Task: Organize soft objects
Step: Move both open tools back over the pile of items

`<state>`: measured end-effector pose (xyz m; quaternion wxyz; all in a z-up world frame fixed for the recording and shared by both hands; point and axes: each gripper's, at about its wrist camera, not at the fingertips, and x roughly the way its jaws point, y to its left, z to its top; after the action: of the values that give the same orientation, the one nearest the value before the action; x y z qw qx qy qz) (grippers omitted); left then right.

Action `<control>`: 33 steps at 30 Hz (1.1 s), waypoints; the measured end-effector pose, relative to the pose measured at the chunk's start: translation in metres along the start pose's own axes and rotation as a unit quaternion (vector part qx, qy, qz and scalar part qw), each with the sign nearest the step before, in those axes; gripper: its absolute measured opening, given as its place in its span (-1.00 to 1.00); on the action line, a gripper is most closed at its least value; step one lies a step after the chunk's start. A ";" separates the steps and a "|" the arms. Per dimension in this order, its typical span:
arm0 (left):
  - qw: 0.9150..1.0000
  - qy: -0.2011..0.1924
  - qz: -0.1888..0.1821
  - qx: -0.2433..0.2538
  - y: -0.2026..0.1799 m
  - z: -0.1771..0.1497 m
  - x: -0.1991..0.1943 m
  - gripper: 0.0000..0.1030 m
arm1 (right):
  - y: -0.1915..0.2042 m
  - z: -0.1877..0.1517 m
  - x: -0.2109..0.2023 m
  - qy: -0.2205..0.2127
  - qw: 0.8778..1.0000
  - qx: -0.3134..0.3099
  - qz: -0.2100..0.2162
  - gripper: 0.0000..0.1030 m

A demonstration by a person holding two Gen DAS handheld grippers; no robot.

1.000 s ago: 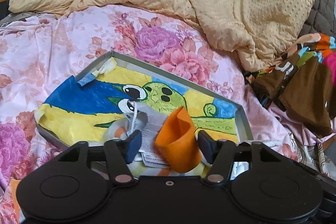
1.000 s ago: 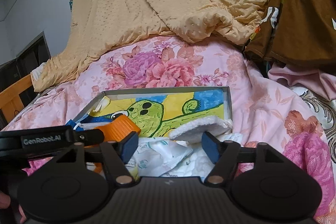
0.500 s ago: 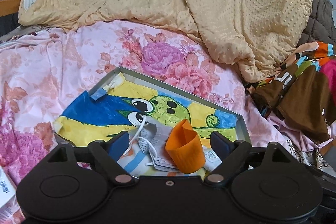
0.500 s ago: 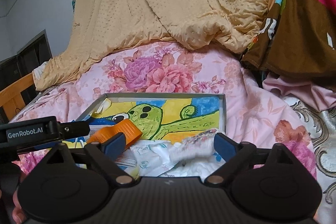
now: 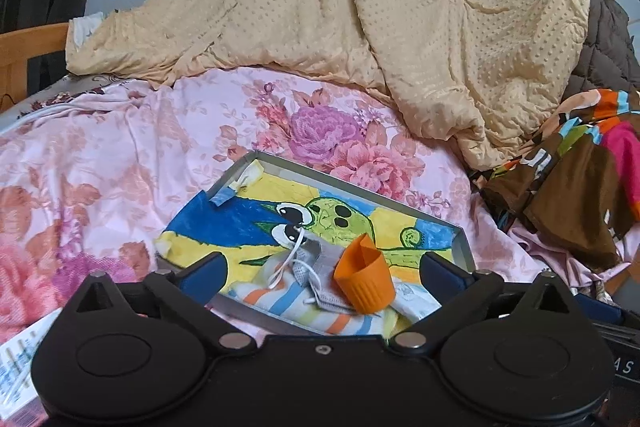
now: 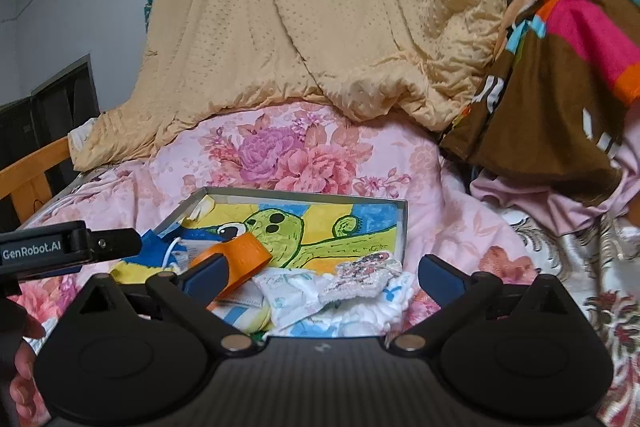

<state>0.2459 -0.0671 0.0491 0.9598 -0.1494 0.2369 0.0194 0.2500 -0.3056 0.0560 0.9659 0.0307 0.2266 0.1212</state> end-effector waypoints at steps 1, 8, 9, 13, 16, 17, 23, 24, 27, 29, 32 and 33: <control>1.000 -0.001 0.000 0.001 0.000 -0.001 -0.006 0.98 | 0.003 0.000 -0.006 -0.003 1.000 -0.008 -0.001 0.99; 1.000 -0.010 -0.003 0.015 0.002 -0.013 -0.047 0.98 | 0.022 -0.003 -0.055 -0.040 0.998 -0.039 -0.018 1.00; 1.000 -0.011 -0.003 0.018 0.002 -0.015 -0.053 0.98 | 0.024 -0.005 -0.064 -0.044 0.998 -0.037 -0.015 1.00; 1.000 -0.014 -0.009 0.024 0.005 -0.023 -0.075 0.98 | 0.031 -0.018 -0.092 -0.057 0.998 -0.040 -0.014 1.00; 0.999 -0.018 -0.014 0.032 0.006 -0.032 -0.090 0.98 | 0.037 -0.029 -0.111 -0.066 0.997 -0.047 -0.017 1.00; 0.999 -0.018 -0.017 0.036 0.006 -0.036 -0.096 0.98 | 0.039 -0.032 -0.116 -0.068 0.996 -0.049 -0.018 1.00; 0.998 -0.022 -0.026 0.053 0.009 -0.057 -0.122 0.98 | 0.047 -0.049 -0.144 -0.076 0.995 -0.055 -0.025 1.00; 0.998 -0.022 -0.028 0.057 0.009 -0.060 -0.125 0.98 | 0.048 -0.052 -0.147 -0.075 0.995 -0.056 -0.028 1.00; 0.997 -0.024 -0.030 0.065 0.012 -0.069 -0.136 0.98 | 0.049 -0.062 -0.157 -0.069 0.995 -0.057 -0.037 1.00; 0.997 -0.023 -0.033 0.066 0.015 -0.075 -0.141 0.98 | 0.048 -0.070 -0.164 -0.061 0.996 -0.056 -0.042 1.00; 0.997 -0.017 -0.036 0.067 0.021 -0.084 -0.146 0.98 | 0.046 -0.079 -0.172 -0.047 0.996 -0.051 -0.051 1.00; 0.997 -0.016 -0.036 0.069 0.023 -0.087 -0.147 0.98 | 0.045 -0.082 -0.175 -0.040 0.997 -0.049 -0.052 1.00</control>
<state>0.0740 -0.0656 0.0373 0.9714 -0.0912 0.2172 -0.0294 0.0521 -0.3049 0.0627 0.9796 -0.0237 0.1830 0.0802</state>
